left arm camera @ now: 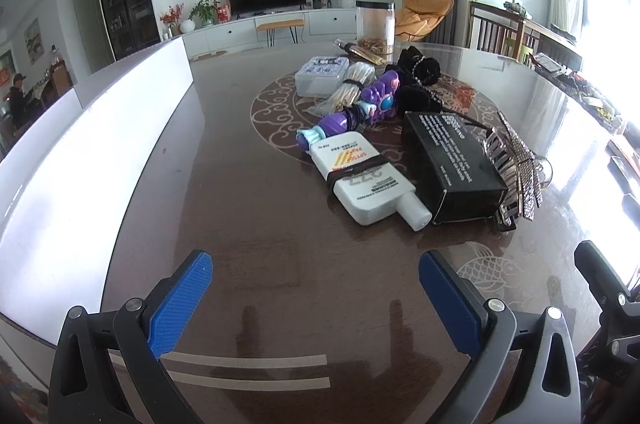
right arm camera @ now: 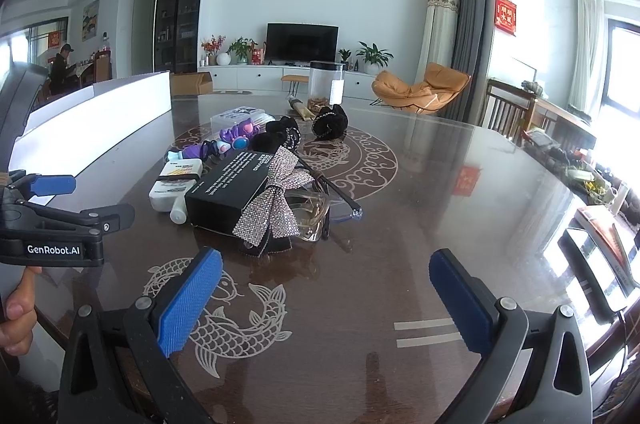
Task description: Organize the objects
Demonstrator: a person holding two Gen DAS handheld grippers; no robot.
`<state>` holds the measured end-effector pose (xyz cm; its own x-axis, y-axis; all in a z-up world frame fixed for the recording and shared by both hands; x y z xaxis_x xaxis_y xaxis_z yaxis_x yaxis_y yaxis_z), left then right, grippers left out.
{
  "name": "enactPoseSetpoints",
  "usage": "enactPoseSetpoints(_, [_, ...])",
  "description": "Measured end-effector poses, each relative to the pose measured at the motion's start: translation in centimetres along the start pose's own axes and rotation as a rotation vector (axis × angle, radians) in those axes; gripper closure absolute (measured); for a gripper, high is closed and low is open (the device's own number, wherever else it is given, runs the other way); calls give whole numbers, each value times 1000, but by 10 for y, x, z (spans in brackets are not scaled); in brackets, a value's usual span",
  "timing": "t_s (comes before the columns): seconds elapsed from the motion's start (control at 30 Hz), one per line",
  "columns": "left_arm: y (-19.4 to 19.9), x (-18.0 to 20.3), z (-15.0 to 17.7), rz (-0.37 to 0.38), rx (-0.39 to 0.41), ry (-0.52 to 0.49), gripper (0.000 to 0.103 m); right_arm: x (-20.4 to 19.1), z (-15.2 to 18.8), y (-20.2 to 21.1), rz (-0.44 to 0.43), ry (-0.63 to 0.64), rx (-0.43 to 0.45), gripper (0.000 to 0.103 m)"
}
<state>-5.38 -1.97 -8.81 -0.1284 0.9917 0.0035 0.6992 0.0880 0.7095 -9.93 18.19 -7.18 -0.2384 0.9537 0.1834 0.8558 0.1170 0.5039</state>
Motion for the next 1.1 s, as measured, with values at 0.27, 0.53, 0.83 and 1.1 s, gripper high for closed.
enactPoseSetpoints(0.27, [-9, -6, 10, -10, -49, 6, 0, -15, 11, -13, -52, 27, -63, 0])
enactPoseSetpoints(0.53, [-12, -8, 12, -7, -57, 18, 0, -15, 9, -12, -37, 32, -57, 0])
enactPoseSetpoints(0.83, [-27, -9, 22, 12, -140, 52, 0, -16, 20, -28, -44, -2, -148, 0])
enactPoseSetpoints(1.1, [-31, -8, 19, 22, -163, 40, 0, -17, 32, -46, -15, -9, -285, 0])
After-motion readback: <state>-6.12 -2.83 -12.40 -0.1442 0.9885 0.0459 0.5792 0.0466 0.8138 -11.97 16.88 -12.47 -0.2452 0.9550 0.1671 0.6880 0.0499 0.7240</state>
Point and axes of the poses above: each gripper's, at about its wrist camera, not at the fingertips, and y roughly against the way its jaws point, x to its right, z to its underside, the point moved 10 cm from there along -y, roughly the way its jaws point, and after that the axes turned 5 degrees about y, right-handed, at the moved point
